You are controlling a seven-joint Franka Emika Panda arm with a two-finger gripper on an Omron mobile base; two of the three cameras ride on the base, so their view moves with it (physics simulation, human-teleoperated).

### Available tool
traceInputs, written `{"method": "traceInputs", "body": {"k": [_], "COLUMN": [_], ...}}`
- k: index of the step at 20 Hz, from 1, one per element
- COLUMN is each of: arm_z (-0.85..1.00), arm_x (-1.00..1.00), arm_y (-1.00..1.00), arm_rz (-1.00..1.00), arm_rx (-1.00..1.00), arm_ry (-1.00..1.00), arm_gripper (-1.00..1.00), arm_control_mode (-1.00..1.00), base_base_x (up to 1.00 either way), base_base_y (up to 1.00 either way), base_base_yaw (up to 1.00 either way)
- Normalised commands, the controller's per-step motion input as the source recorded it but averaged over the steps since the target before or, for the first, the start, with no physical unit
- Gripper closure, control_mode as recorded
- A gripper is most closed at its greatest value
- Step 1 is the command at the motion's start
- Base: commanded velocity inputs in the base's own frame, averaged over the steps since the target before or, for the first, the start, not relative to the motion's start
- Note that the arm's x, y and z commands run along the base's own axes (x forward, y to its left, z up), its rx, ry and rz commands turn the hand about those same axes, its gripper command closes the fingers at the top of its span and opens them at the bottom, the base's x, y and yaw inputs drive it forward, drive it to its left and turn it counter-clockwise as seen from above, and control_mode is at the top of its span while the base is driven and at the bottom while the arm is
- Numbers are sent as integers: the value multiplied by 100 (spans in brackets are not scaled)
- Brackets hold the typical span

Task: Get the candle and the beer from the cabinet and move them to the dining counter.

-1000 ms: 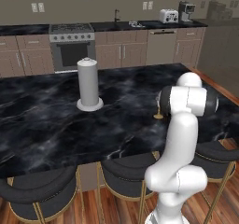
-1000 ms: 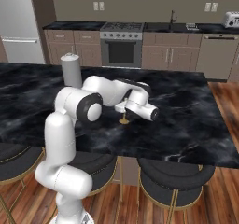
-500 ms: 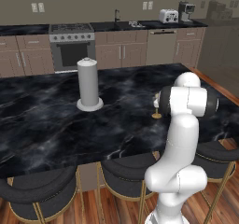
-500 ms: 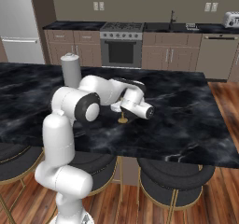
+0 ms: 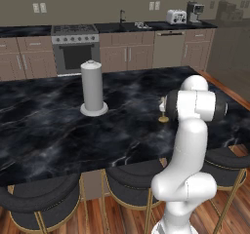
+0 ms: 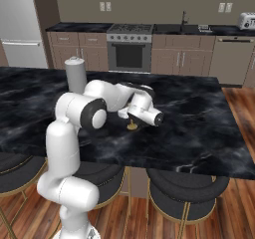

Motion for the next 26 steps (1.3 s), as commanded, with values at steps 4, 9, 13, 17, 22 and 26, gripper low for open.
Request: {"method": "traceInputs", "body": {"k": [4,9,13,17,22,26], "arm_z": [0,0,0,0,0,-5], "arm_x": [34,46,41,31,14,0], "arm_y": [-1,-4,-5,-6,-3,0], "arm_rz": [0,0,0,0,0,0], "arm_rx": [0,1,4,5,2,0], "arm_ry": [0,5,11,11,6,0], "arm_gripper": [100,100,100,100,100,100], "arm_control_mode": [-100,-100,-100,-100,-100,-100], "base_base_x": [0,0,0,0,0,0], "base_base_y": [0,0,0,0,0,0], "base_base_yaw": [0,0,0,0,0,0]}}
